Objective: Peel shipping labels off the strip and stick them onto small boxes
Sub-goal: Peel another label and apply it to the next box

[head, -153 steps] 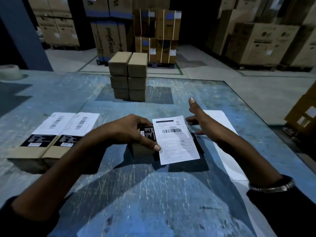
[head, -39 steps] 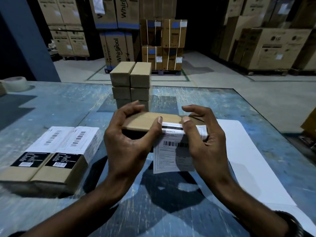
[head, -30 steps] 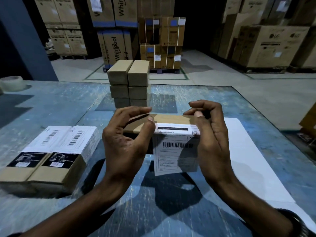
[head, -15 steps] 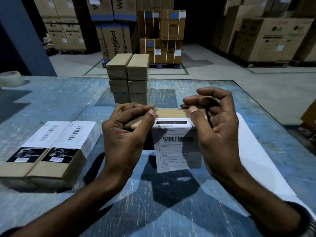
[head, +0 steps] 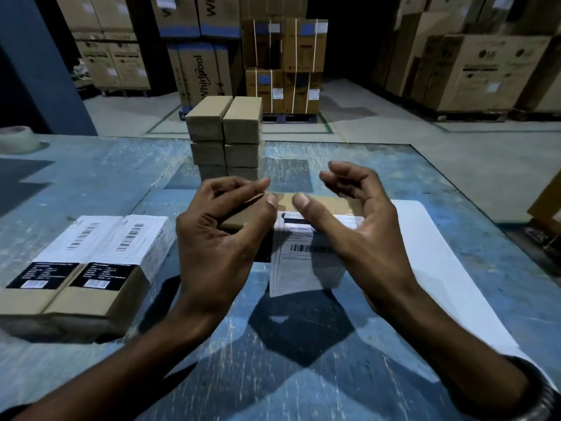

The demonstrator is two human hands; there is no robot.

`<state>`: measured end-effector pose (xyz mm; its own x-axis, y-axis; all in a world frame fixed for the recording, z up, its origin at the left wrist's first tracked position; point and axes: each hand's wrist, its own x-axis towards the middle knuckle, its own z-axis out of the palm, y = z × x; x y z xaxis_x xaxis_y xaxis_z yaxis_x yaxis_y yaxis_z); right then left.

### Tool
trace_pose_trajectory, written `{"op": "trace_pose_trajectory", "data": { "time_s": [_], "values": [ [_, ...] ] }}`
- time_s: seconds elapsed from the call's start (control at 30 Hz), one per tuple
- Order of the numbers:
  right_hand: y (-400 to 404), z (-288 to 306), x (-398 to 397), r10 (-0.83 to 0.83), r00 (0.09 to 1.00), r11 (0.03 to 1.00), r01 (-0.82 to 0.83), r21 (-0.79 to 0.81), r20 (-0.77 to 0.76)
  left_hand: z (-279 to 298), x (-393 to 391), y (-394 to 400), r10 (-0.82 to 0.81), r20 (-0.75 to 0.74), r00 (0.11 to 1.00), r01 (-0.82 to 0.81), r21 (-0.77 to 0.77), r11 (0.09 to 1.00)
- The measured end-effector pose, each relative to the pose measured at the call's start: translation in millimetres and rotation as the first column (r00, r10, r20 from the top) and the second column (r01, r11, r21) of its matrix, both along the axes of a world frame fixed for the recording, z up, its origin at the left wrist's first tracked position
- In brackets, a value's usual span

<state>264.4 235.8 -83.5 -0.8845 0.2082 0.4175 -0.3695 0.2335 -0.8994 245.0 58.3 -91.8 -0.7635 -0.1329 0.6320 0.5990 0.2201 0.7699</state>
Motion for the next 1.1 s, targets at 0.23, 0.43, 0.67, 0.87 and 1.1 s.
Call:
{"op": "trace_pose_trajectory", "data": {
  "time_s": [0.23, 0.43, 0.67, 0.87, 1.1],
  "values": [
    [0, -9, -5, -0.026, 0.993, 0.995, 0.036, -0.091, 0.114, -2, -6, -5, 0.037, -0.063, 0.997, -0.038, -0.017, 0.999],
    [10, -5, -8, -0.032, 0.999, 0.985, 0.032, -0.167, 0.007, -1, -8, -4, 0.016, -0.052, 0.999, -0.014, 0.024, 1.0],
    [6, 3, -1, 0.079, 0.995, 0.992, -0.072, -0.101, 0.067, -1, -13, -5, -0.005, 0.018, 1.0, 0.003, 0.113, 0.994],
    [5, -1, -1, 0.053, 0.998, 0.997, -0.051, 0.061, -0.036, -3, -18, -10, -0.084, 0.079, 0.993, 0.075, 0.105, 0.992],
    [8, -3, -3, 0.048, 0.995, 0.997, -0.043, 0.057, -0.089, -5, -22, -12, -0.008, -0.002, 1.0, 0.008, -0.016, 1.0]
  ]
}}
